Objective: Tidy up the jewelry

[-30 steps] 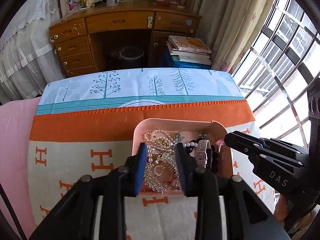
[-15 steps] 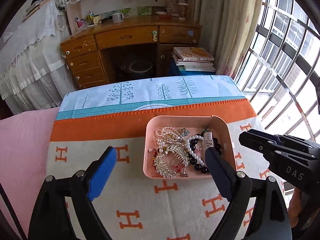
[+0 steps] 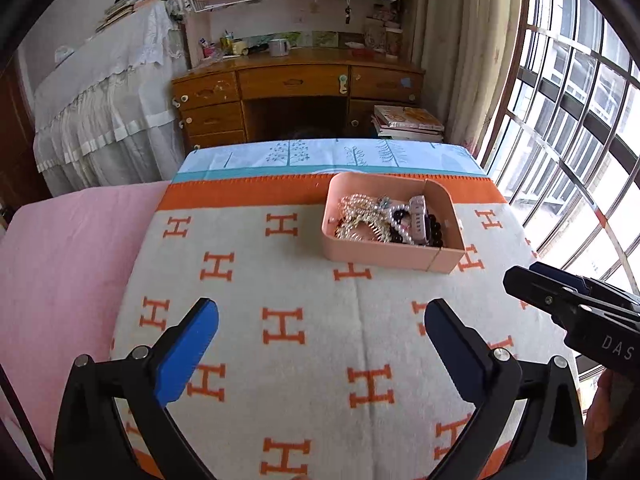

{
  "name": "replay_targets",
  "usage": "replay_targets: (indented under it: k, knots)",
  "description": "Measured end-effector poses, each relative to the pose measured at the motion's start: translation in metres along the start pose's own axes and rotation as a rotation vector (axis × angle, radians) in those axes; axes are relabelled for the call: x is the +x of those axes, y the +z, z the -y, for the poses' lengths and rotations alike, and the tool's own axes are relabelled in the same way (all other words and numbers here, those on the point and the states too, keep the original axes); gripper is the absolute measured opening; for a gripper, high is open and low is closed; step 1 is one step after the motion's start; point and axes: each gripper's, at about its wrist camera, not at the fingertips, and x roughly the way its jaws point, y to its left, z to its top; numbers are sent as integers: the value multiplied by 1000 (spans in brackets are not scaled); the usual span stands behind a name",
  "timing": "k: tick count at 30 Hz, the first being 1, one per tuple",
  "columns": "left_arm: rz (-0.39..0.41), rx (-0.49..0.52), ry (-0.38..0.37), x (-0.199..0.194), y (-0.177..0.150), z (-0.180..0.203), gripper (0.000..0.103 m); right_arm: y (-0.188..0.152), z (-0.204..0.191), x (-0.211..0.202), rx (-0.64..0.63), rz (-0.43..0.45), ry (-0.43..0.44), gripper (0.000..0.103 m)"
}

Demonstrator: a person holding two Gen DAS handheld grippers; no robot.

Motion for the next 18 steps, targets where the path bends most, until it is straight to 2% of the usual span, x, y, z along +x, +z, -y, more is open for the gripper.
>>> replay_targets:
  k: [4,10,14,18]
  knots:
    - [-17,-47,7,-13,-26,-8,102,-27,-8,-10,-13,-8,19,49]
    - [17,-83,3,-41,-45,-12,102,-56,-21,-34,-37,41,9,51]
    - [40,-65,36,-56,-51,-7,102,-66,-25,-52,-32,98,-6,62]
    - [49,-66,42,-62,-53,-5,102,-68,-28,-65,-45,147,-28,65]
